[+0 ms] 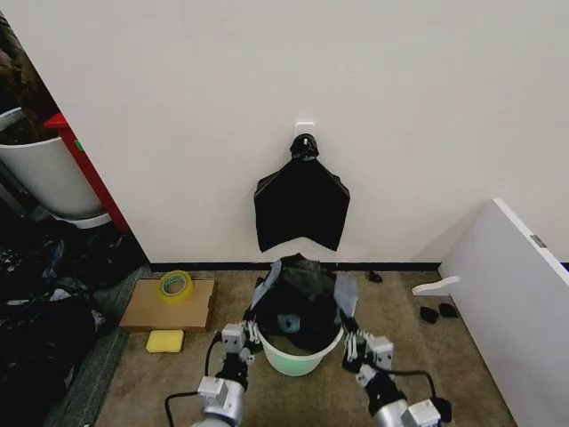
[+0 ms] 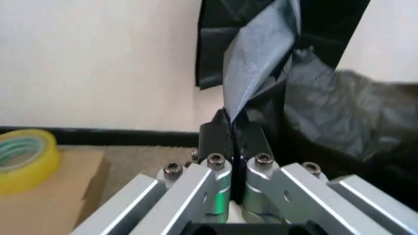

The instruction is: Place the garbage bag over the trash bin.

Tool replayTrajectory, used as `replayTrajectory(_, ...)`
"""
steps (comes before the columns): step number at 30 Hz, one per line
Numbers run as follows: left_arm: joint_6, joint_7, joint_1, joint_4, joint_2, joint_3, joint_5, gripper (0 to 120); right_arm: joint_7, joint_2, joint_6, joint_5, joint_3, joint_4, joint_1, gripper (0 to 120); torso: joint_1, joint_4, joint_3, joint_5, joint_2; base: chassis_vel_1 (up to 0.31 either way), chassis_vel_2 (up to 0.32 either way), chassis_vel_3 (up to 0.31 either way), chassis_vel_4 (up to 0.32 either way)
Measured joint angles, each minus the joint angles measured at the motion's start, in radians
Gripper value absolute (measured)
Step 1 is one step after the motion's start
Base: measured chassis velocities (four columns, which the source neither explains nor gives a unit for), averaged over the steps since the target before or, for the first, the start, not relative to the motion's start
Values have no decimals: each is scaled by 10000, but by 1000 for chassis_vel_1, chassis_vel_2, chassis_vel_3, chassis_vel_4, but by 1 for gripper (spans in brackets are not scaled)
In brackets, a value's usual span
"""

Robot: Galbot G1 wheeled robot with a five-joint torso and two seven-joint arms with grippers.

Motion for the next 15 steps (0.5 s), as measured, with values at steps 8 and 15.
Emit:
replayTrajectory(8, 1319, -1138, 597, -1009, 858, 122, 332, 0, 799, -761, -2190, 1672, -76, 1533, -555, 0, 0, 0, 0, -1, 1, 0, 0, 0, 0)
replayTrajectory(15, 2536, -1898, 524, -908, 1055, 247, 558, 0, 1199, -821, -3568, 2171, 139, 1343, -317, 0, 0, 0, 1, 1, 0, 0, 0, 0, 0)
